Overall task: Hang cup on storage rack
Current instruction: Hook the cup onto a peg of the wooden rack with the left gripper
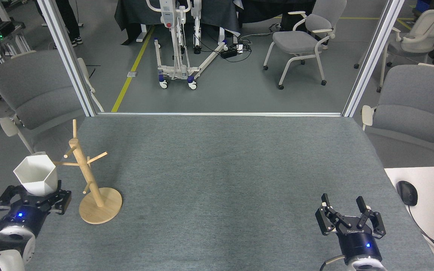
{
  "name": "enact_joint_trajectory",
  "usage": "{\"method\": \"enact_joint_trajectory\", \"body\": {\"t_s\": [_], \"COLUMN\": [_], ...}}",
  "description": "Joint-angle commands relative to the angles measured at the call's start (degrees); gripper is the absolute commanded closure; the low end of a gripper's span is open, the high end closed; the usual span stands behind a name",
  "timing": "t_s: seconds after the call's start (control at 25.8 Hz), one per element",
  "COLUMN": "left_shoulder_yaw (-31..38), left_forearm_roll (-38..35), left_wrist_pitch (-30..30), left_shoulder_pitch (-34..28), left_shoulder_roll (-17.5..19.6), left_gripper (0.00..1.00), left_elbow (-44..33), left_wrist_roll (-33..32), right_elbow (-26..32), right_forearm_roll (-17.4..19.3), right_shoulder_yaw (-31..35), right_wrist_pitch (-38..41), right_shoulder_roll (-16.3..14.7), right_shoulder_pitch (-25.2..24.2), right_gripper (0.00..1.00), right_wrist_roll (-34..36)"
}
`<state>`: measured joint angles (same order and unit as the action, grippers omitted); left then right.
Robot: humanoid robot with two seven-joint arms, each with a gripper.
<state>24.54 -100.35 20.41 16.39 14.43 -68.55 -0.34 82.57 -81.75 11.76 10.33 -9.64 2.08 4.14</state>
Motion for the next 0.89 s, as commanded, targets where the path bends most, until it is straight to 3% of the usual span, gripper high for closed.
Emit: {"method": "enact_joint_trajectory", "body": {"t_s": [0.0,0.39,0.85], "left_shoulder_yaw": [0.24,0.15,-1.34], "left_forearm_roll": [0.60,0.60,-0.02], "left_wrist_pitch": [0.42,2.53,1.92], "left_shoulder_pitch": [-0.57,-5.50,-1.63], "left_shoulder_roll": [0.08,-0.28,-0.72], "left_gripper": [1.00,1.00,1.00], "left_elbow": [-0.54,-7.39,-3.96], "left_wrist_roll": [0.26,0.26,-0.36], "right_elbow": [0.04,0.04,0.04], "right_forearm_roll": [0.01,0.01,0.01], "right_shoulder_yaw": [-0.15,-0.15,-0.24], "right_wrist_pitch": [0.22,0.22,0.22], "right_shoulder_roll": [0.14,0.41,0.41], "right_shoulder_pitch": [0.12,0.21,0.12], "right_gripper": [0.00,0.00,0.00], "right_wrist_roll": [-0.01,-0.01,-0.01]}}
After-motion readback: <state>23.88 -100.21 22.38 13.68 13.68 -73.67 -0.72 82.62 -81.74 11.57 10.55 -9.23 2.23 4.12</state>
